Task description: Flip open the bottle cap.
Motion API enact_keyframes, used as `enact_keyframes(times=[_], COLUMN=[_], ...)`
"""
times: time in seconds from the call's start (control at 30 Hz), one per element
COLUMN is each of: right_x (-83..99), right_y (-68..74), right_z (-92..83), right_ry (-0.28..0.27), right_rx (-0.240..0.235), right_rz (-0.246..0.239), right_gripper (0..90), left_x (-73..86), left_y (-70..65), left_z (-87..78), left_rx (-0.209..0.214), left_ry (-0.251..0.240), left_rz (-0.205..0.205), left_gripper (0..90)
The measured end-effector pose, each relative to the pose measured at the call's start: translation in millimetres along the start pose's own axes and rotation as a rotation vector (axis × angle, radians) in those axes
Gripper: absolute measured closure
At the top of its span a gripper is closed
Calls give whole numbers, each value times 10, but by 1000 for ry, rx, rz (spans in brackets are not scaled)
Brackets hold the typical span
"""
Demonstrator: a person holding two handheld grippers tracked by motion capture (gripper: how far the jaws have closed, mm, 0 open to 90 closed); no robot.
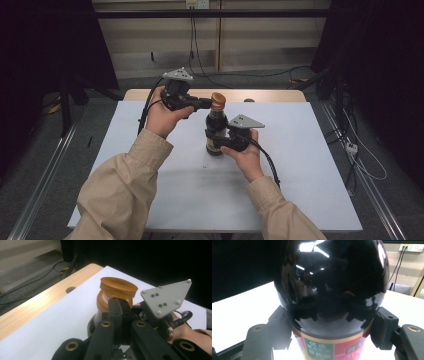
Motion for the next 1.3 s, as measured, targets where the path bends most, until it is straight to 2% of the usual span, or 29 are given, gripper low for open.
enact_keyframes(times=[0.67,0.9,1.3], right_x=[3,4,6], right_y=[-4,-6,-2], right_z=[1,2,3], right_ry=[-3,-8,-10], right_rx=[3,6,5], right_rz=[-1,-2,-1], right_gripper=[302,301,301], left_x=[-40,-50,-63], left_y=[-12,-10,-13], left_z=[6,7,3], left_rx=[-1,-3,-1], left_ry=[-12,-5,-3], left_rz=[-2,10,4], left_gripper=[900,900,900])
Point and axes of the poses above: each handheld gripper's, and its own axes: z roughly forward along the jaws, x roughly out of its underside, y roughly to its left, the point moved 8 cm from there along z, roughly forward along the jaws, and after that the axes turned 4 degrees about -z, right-handed, at the moved point
